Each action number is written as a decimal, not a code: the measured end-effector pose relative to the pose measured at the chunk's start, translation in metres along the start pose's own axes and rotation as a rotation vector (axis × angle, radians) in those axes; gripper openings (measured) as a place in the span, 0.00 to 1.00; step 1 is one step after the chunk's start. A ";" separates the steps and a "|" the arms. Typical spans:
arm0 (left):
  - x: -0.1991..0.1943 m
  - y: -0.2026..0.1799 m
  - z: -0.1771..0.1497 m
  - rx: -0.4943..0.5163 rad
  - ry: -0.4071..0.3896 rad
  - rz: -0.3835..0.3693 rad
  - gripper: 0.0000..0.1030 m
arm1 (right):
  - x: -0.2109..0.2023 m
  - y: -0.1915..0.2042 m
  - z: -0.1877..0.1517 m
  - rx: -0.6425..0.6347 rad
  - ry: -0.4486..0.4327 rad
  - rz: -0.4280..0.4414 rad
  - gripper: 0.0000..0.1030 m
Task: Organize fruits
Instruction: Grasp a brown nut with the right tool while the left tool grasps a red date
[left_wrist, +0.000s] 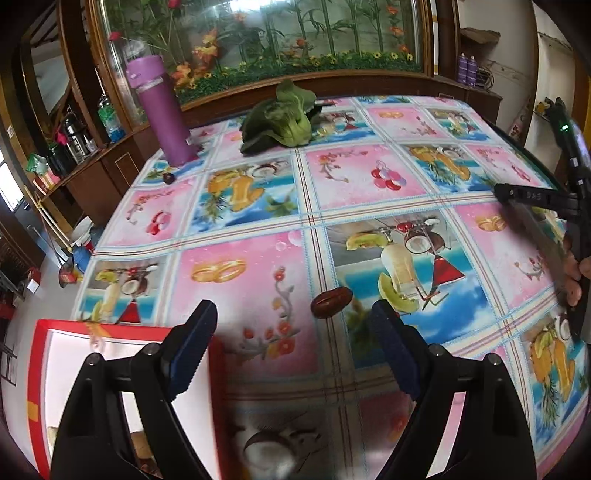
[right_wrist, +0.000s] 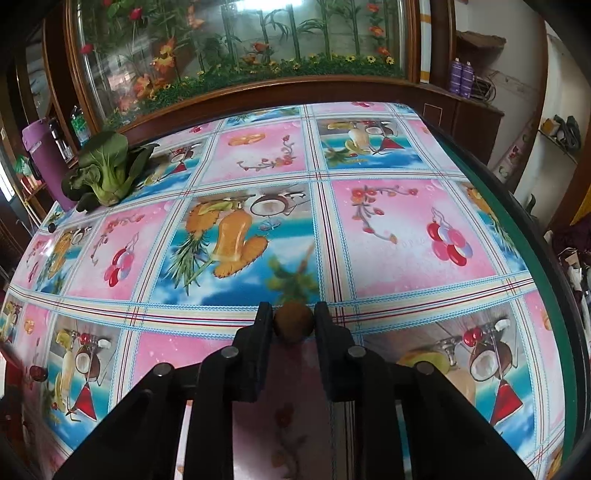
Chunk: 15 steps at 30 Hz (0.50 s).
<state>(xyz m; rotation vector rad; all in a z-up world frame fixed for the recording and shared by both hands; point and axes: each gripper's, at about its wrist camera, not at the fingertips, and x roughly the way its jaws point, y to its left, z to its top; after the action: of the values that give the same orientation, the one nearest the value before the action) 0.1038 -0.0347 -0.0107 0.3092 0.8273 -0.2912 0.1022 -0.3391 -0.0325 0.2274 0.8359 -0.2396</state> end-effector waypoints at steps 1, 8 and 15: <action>0.004 -0.001 0.001 -0.002 0.008 0.000 0.83 | 0.000 0.000 0.000 0.002 0.000 0.004 0.22; 0.038 -0.006 0.009 -0.020 0.097 -0.055 0.67 | 0.000 -0.002 0.000 0.008 0.001 0.029 0.22; 0.035 -0.009 0.008 -0.038 0.088 -0.135 0.31 | 0.000 -0.001 0.000 0.009 0.002 0.031 0.21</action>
<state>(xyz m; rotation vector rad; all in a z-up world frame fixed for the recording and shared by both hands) 0.1281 -0.0508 -0.0336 0.2319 0.9408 -0.3894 0.1020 -0.3404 -0.0328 0.2487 0.8324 -0.2141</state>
